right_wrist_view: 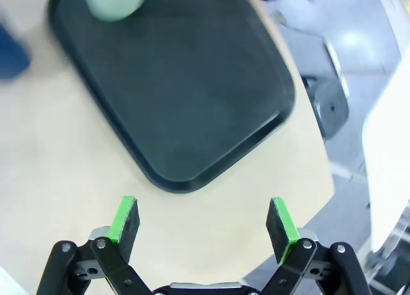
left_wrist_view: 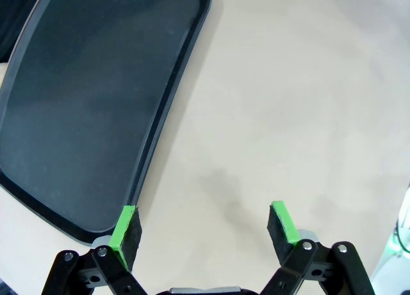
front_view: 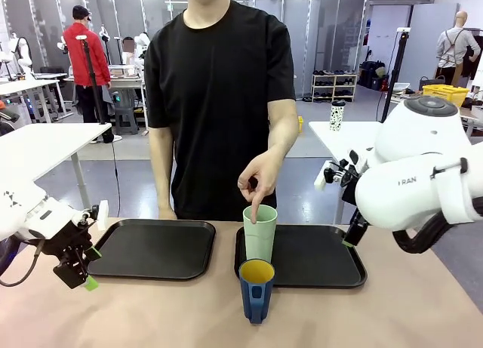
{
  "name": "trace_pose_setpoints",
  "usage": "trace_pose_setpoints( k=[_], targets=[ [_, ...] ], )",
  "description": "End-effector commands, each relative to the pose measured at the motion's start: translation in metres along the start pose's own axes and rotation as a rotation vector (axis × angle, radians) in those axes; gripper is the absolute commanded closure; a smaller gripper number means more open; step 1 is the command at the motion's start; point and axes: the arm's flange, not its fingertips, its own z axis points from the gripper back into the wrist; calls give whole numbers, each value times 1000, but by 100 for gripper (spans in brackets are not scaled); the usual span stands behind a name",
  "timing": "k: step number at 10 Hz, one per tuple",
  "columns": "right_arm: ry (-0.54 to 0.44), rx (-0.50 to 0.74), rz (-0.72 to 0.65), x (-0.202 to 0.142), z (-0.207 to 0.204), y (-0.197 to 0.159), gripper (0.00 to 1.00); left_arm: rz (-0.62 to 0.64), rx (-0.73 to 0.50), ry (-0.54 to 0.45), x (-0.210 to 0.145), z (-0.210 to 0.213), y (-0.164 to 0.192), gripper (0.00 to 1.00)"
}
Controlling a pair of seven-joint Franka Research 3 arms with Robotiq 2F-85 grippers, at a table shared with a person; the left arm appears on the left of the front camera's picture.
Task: Sort and store the cups by type.
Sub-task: Pick up the Handle plastic cup and place it into the empty Flat Tray.
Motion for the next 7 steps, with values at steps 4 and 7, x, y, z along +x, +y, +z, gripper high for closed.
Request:
trace_pose_setpoints(
  k=[4, 7],
  targets=[
    [-36, 131, 498, -20, 11, 2, 0, -2, 17, 12, -2, -1, -4, 0],
    [70, 130, 428, -18, 13, 2, 0, -2, 17, 12, -2, -1, -4, 0]
  ],
)
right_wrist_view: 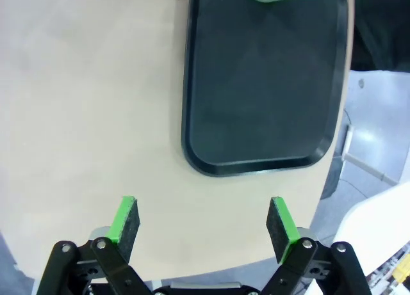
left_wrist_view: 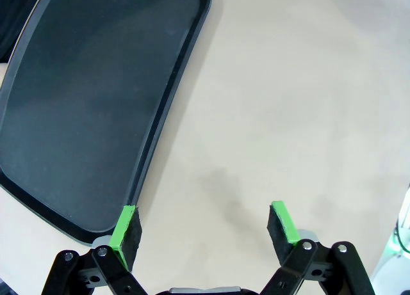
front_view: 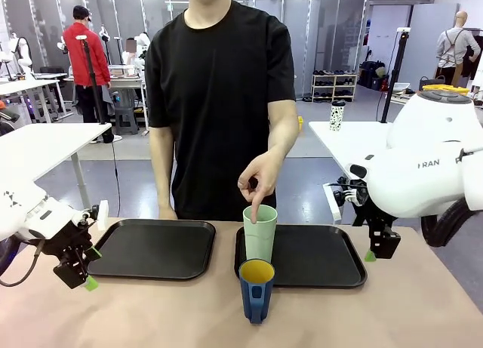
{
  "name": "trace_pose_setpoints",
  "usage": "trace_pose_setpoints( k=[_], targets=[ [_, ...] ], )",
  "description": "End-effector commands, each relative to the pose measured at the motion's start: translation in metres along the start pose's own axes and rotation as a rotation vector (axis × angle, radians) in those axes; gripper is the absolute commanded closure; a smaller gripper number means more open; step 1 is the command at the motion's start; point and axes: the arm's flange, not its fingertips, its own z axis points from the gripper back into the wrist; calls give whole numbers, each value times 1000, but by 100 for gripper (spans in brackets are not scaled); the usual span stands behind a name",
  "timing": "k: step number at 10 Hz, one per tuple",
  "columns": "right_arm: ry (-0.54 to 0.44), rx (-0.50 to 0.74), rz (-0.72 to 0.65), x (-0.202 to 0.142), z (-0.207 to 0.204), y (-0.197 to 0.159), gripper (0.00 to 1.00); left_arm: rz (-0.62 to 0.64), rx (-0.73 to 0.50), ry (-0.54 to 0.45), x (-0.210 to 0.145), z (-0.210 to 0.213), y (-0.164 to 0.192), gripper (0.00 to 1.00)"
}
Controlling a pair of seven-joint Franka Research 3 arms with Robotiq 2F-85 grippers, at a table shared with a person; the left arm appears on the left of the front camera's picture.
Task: Sort and store the cups by type.
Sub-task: Pick up the Handle plastic cup and place it into the empty Flat Tray.
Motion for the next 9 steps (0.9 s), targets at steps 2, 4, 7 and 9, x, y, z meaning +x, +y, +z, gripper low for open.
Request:
trace_pose_setpoints(
  k=[2, 4, 7, 9],
  targets=[
    [-14, -10, 16, 4, -1, 0, 0, -2, 17, 12, -2, -1, -4, 0],
    [-14, -10, 16, 4, -1, 0, 0, -2, 17, 12, -2, -1, -4, 0],
    [-84, 46, 52, 12, -18, 20, 0, -2, 17, 12, -2, -1, -4, 0],
    [-156, 60, 68, 18, -34, 41, 0, -2, 17, 12, -2, -1, -4, 0]
  ],
)
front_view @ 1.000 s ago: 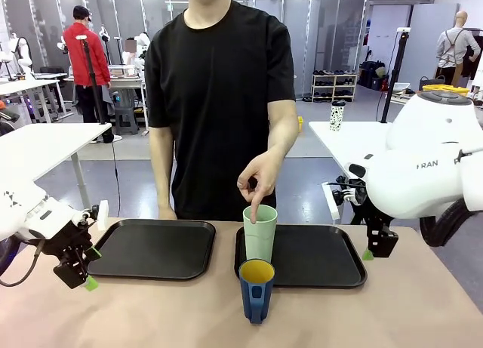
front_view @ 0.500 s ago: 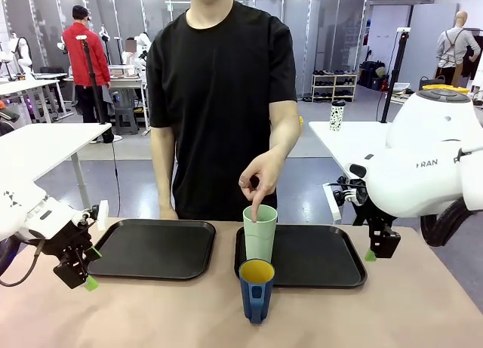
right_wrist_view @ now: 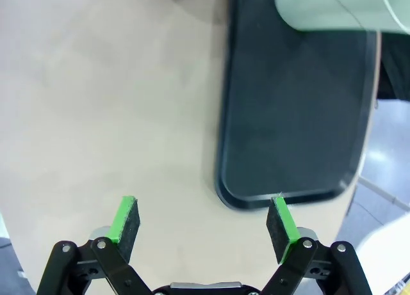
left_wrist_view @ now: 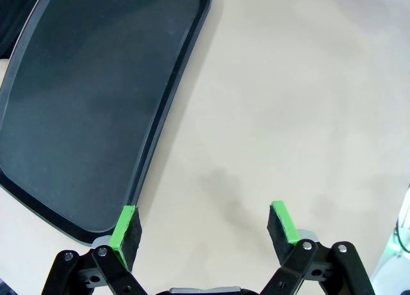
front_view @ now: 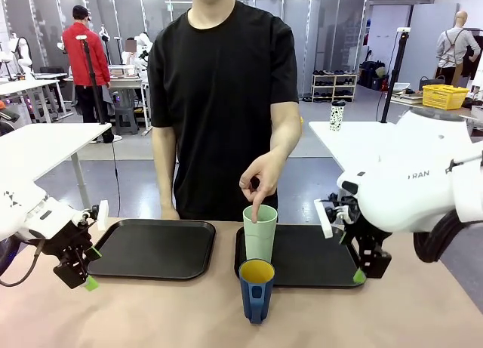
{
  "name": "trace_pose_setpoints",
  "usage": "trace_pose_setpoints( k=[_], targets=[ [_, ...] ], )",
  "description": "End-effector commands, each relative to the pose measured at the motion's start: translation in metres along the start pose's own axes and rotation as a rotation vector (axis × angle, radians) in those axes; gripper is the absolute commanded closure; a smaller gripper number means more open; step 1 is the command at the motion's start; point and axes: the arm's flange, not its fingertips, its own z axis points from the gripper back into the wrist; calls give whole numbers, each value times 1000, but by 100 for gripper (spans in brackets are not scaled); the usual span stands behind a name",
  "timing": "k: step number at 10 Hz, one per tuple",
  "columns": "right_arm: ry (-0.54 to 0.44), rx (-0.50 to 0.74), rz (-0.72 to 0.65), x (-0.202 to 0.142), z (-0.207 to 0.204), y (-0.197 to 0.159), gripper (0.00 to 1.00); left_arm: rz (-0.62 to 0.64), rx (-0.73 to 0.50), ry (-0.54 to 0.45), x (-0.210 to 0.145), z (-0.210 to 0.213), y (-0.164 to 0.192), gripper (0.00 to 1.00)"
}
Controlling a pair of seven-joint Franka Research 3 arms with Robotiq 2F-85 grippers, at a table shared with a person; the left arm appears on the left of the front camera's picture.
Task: Sort and store the cups by type.
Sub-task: Pick up the Handle plastic cup and place it into the empty Flat Tray.
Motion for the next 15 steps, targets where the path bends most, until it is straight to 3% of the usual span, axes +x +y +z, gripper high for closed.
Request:
trace_pose_setpoints(
  k=[1, 10, 12, 15],
  targets=[
    [-123, -13, 41, -2, -16, 18, 0, -2, 17, 12, -2, -1, -4, 0],
    [-804, -26, 1, -28, -115, 48, 0, -2, 17, 12, -2, -1, -4, 0],
    [-921, 3, 0, -28, -132, 57, 0, -2, 17, 12, -2, -1, -4, 0],
    [-1022, 5, -34, -23, -156, 59, 0, -2, 17, 12, -2, -1, -4, 0]
  ],
)
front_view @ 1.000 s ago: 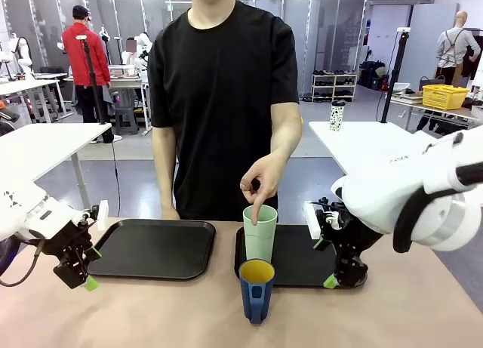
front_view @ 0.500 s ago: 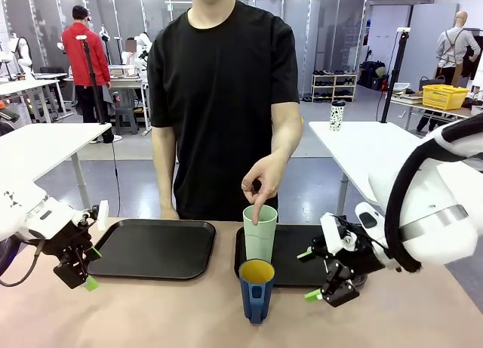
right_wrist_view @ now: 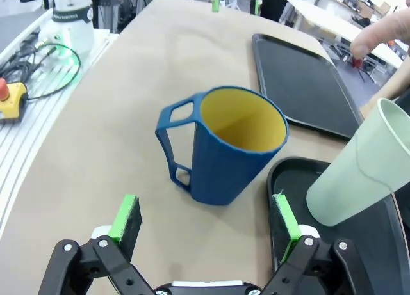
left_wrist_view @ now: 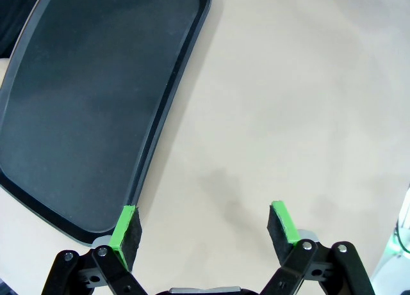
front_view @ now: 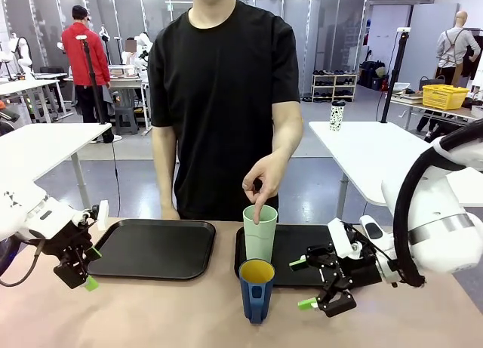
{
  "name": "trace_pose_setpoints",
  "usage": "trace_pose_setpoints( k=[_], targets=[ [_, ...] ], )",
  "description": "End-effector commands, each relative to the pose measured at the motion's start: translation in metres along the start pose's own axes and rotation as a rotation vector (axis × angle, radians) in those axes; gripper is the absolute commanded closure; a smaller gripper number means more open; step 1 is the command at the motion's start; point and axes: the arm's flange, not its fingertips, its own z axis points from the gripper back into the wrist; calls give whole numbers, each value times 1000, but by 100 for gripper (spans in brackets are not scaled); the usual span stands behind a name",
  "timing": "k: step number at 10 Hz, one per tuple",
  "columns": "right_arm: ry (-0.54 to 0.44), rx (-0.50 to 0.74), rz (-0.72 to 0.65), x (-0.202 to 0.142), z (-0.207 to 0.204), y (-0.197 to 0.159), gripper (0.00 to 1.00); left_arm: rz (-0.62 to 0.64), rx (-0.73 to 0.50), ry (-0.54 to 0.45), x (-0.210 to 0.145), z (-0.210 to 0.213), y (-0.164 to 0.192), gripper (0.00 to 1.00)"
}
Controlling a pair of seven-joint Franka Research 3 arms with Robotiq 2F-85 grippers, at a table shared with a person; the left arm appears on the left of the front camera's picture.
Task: Sort and store the cups by type.
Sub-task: Pick up the Handle plastic cup and place it into the empty Flat Tray.
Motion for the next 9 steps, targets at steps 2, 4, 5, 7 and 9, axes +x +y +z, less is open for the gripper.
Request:
trace_pose_setpoints(
  k=[2, 4, 5, 7, 9],
  targets=[
    [-63, -48, 11, -56, -27, 18, 0, -1, 16, 12, -2, -1, -4, 0],
    [-70, -59, -1, -59, -29, 15, 0, -1, 16, 12, -2, -1, -4, 0],
    [-35, -63, 2, -58, -29, 15, 0, -1, 16, 12, -2, -1, -4, 0],
    [-47, -24, -31, 0, -2, -1, 0, -1, 16, 12, -2, -1, -4, 0],
    [-44, -26, -34, -1, -2, -1, 0, -1, 16, 12, -2, -1, -4, 0]
  ],
)
